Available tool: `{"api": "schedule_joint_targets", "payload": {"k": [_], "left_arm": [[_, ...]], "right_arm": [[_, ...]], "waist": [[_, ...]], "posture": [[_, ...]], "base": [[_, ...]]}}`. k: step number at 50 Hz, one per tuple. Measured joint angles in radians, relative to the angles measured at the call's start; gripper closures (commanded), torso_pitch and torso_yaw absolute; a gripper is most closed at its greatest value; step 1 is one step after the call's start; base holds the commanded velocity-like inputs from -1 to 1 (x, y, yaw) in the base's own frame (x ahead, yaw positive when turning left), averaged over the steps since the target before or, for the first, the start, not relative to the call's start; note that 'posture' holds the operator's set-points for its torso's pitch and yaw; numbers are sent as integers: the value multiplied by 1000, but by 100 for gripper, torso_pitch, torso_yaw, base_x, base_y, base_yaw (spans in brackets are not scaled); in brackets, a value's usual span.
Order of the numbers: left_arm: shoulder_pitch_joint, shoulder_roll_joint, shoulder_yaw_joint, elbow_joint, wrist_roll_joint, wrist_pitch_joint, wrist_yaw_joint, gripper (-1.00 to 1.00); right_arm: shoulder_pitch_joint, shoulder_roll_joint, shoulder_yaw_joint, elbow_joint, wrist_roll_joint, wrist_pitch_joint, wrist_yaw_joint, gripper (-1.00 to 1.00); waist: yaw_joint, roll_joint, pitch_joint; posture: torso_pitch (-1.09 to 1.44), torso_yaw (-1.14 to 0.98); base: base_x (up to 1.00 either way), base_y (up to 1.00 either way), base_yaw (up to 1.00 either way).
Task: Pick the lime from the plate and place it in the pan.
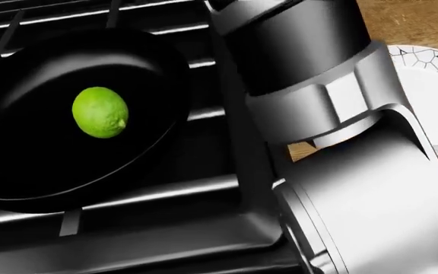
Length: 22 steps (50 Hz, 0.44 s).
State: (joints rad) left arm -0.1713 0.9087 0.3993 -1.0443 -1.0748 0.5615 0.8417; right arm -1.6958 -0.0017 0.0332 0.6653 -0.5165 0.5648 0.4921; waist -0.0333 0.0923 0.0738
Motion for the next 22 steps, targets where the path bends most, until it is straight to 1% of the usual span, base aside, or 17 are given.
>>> {"api": "schedule_joint_targets", "payload": {"k": [7, 22], "left_arm": [[1, -6, 2, 3, 4, 3, 3, -100], [1, 7, 7, 1, -11, -5, 16, -100]], "right_arm": [[62, -40, -11, -196, -4, 110, 4, -100], [158, -129, -29, -495, -20, 277, 10, -100]], "waist": [[3, -7, 3], [7, -15, 6]], "posture": [[0, 0], [0, 0]], "base": [[0, 0, 0], [0, 0, 0]]}}
